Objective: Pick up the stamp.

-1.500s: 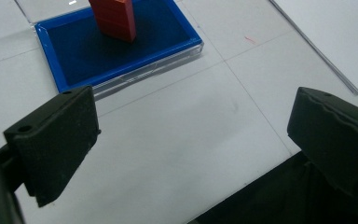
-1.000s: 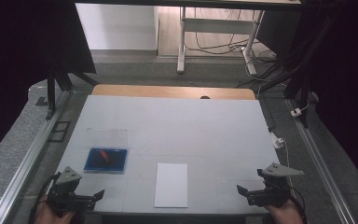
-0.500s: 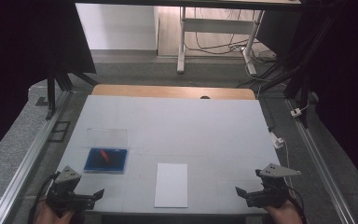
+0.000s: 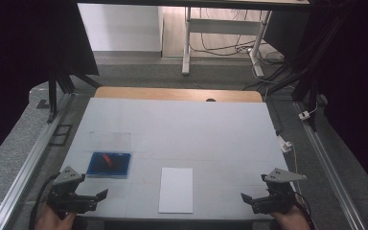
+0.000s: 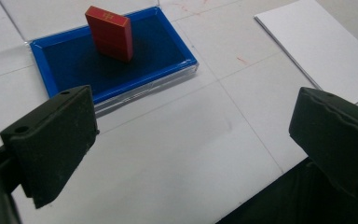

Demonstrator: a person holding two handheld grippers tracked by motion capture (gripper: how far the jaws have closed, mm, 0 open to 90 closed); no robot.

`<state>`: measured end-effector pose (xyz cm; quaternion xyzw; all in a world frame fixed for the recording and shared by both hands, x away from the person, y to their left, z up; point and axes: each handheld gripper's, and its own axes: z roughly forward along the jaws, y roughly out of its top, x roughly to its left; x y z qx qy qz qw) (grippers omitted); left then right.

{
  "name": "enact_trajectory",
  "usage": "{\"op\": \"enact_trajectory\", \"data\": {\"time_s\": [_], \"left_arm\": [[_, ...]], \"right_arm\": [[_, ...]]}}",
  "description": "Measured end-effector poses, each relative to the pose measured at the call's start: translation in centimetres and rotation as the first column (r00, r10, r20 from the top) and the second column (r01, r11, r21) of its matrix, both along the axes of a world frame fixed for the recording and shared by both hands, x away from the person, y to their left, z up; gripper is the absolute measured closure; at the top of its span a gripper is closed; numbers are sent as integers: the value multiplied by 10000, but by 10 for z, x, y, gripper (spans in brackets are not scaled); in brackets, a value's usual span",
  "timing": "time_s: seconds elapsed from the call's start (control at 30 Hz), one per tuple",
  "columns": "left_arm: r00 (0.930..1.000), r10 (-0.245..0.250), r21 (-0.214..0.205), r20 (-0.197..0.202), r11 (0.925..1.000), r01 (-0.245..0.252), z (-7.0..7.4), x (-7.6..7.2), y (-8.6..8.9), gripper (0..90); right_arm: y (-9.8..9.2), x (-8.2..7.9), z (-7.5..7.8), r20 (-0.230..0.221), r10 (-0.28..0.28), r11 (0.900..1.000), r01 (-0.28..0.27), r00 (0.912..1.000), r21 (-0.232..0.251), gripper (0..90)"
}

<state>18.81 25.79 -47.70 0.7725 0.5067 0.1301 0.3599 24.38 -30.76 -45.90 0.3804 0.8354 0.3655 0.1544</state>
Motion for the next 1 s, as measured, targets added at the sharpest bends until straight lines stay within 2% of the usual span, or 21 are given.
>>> {"op": "enact_trajectory", "data": {"time_s": [0.23, 0.5, 0.67, 0.8, 0.9, 0.93, 1.0], "left_arm": [[9995, -274, 212, 129, 9994, 271, -1, 7, -4, 12], [9991, -147, 28, 396, 9999, 146, -2, 18, -6, 8], [9997, -135, -47, 210, 9999, 136, -3, 25, -8, 3], [9997, -92, -113, 213, 9999, 95, -5, 31, -8, 0], [9995, -73, 78, 302, 9999, 70, -6, 37, -8, 0], [9996, -91, 266, 250, 9996, 84, -7, 41, -9, 0], [9998, -96, 280, 193, 9996, 91, -8, 43, -9, 0]], "right_arm": [[0, 0, 0, -24, 50, 10000, -50, 10000, -19, 0], [0, 1, 0, -62, 28, 10000, -28, 10000, 13, 0], [0, 1, 0, -84, 35, 10000, -35, 10000, 12, 0], [0, 1, 0, -94, 37, 10000, -37, 9999, 34, 0], [0, 1, 0, -115, 44, 10000, -43, 9999, 33, 0], [0, 1, 0, -117, 49, 10000, -48, 9999, 31, 0], [0, 1, 0, -116, 51, 10000, -51, 9999, 24, 0]]}}
